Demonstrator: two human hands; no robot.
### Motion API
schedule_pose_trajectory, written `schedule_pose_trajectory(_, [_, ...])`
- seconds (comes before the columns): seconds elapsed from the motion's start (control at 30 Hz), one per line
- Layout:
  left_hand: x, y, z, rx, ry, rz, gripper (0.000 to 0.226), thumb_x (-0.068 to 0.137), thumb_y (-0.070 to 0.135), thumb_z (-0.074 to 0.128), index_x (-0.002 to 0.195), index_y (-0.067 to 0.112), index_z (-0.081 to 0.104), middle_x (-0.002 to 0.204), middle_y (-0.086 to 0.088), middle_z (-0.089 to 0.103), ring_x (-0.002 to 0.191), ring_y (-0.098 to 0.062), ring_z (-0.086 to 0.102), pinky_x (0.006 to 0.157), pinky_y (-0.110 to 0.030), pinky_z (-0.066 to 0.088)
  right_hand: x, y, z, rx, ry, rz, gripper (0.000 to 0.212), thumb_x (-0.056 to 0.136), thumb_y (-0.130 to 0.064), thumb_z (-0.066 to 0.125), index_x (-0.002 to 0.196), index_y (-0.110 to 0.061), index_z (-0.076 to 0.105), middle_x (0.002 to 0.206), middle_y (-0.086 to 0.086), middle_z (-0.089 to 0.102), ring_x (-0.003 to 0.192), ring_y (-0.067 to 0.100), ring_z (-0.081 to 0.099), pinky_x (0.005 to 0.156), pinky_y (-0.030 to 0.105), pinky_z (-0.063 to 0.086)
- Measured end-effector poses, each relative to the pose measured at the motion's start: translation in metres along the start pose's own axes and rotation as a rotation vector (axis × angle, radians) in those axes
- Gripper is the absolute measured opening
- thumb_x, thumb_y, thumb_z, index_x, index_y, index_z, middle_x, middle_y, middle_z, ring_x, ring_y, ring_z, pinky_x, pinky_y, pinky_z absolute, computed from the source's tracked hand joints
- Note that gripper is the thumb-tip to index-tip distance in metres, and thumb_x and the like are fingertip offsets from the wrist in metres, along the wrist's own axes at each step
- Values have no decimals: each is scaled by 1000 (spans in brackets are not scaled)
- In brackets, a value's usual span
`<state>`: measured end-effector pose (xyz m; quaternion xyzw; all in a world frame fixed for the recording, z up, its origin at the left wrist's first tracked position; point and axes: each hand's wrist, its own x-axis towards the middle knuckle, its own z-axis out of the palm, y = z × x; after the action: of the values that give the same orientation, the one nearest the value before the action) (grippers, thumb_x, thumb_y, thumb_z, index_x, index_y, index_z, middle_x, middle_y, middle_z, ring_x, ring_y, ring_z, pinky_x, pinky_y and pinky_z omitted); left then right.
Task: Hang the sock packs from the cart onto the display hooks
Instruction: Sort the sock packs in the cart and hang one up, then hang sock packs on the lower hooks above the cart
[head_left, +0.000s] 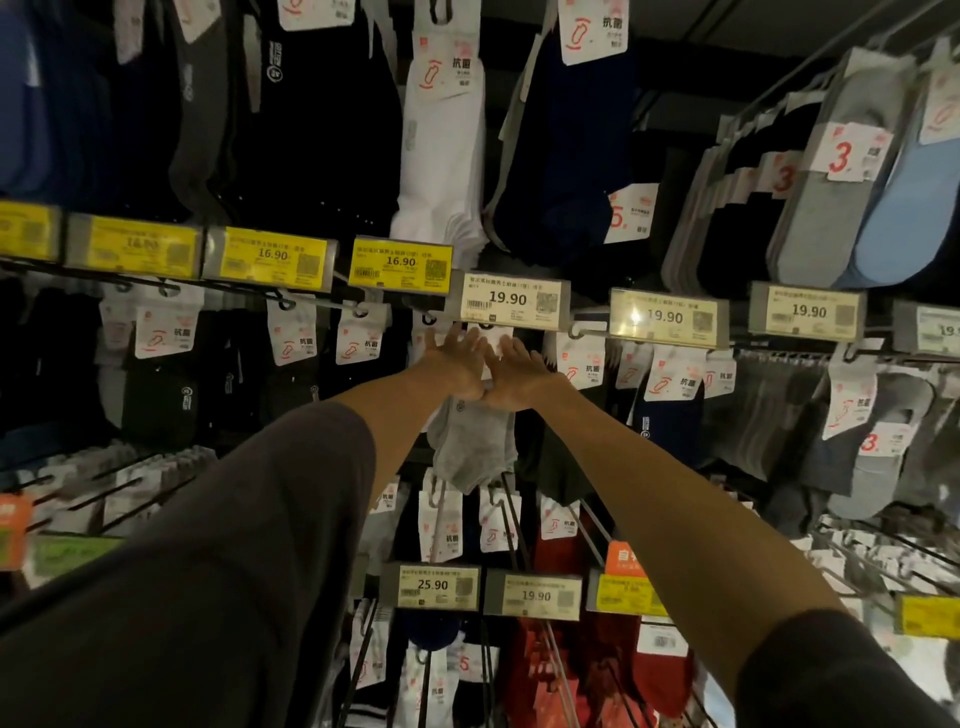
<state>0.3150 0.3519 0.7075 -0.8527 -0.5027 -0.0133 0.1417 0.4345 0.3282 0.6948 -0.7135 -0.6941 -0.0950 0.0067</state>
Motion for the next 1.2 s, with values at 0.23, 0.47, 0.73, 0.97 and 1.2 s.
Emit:
schedule_pose_trajectory(0.23, [-17,-2,25,-63,7,3,88,95,47,50,157,22,-7,164,0,-18,149,-25,-23,119,-57,-7,-12,-8,20,9,29,-9,94,93,-55,51,156,-21,-9,160,12,-23,147,29,-24,122,47,-2])
schedule_pose_trajectory(0.47, [-96,-1,55,-428,90,119,70,92,19,54,153,10,22,161,-14,18,150,-31,8,121,-51,11,-71,-50,58,106,284,-149,75,93,-29,55,155,-10,19,161,20,8,149,36,-1,121,51,4])
schedule_pose_trajectory(0.73, [-276,-29,143,-888,350,167,48,87,3,51,135,8,53,118,-16,63,108,-31,60,97,-38,50,-221,-142,122,428,685,-258,28,87,-8,51,110,3,62,112,21,56,109,29,43,93,35,37])
schedule_pose_trajectory(0.97, [-439,-42,279,-967,16,24,37,90,1,57,127,7,60,111,-15,69,103,-30,65,90,-37,52,-352,-265,262,538,201,-170,26,87,-12,46,99,2,65,102,21,60,104,35,50,90,37,37])
schedule_pose_trajectory(1.2, [-525,-35,406,-961,-346,-107,32,94,6,51,124,9,62,110,-17,67,101,-36,63,81,-40,50,-446,-335,360,636,-242,-17,25,90,-1,54,112,8,63,115,29,57,114,44,49,92,48,43])
